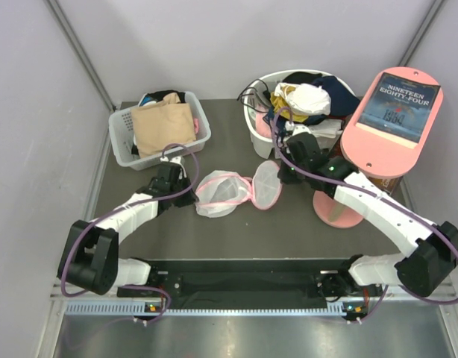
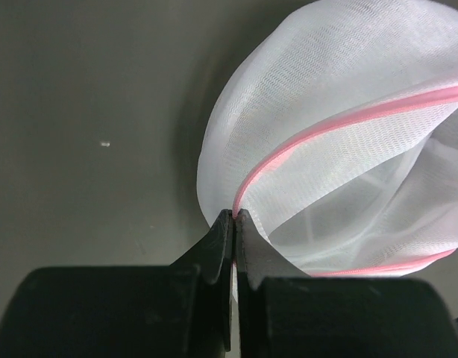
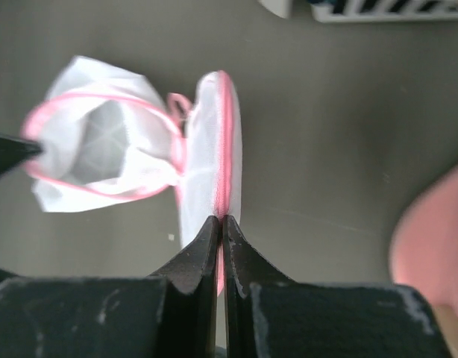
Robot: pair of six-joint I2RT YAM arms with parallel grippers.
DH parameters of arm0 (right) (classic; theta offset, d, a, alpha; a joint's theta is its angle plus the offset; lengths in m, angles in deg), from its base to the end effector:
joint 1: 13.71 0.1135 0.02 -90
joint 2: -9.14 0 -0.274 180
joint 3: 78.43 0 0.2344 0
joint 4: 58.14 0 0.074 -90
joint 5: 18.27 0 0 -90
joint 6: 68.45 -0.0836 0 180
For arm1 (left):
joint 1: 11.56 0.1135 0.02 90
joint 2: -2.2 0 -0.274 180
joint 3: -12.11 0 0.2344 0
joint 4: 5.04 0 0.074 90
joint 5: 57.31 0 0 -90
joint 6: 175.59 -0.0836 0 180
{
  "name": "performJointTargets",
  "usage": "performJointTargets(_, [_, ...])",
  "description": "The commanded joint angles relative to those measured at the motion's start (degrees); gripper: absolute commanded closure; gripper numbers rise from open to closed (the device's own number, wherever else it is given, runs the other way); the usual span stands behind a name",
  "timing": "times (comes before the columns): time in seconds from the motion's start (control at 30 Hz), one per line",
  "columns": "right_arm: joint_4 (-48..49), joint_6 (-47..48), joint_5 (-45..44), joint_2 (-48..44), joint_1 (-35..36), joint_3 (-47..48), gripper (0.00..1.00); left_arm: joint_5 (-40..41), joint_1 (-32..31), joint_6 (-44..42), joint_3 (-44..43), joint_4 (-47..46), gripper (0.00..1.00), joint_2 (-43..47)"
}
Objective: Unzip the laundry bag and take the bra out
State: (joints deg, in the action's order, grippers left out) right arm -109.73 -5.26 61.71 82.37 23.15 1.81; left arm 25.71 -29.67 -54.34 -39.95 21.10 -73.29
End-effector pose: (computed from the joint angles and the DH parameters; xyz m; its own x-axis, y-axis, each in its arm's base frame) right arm 0.2367 0.1593 0.2947 -0.7229 0.0131 -0.6908 -0.1854 0.9595 0.2123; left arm 0.2518 -0.0930 0.1661 -0.8174 -0.2744 -0.5064 -0.0475 0.9083 -0.4155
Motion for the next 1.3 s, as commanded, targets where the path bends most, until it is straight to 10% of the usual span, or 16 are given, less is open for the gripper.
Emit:
performJointTargets(0.0, [7.04,-1.76,0.62,2.26,4.87,5.25,1.00,0.66,-0.26,1.71,1.99,-5.77,1.00,1.39])
performJointTargets(0.7, [39.90,-9.58,22.14,26.76,15.78,8.68,1.00,-3.21,-0.26,5.84,5.86,-15.53,1.00,-1.16])
performJointTargets(1.27, [47.12,-12.48,21.01,42.60,16.23,12.02,1.00,-1.28,-0.17,7.78,8.23,-11.57,0.99,4.90])
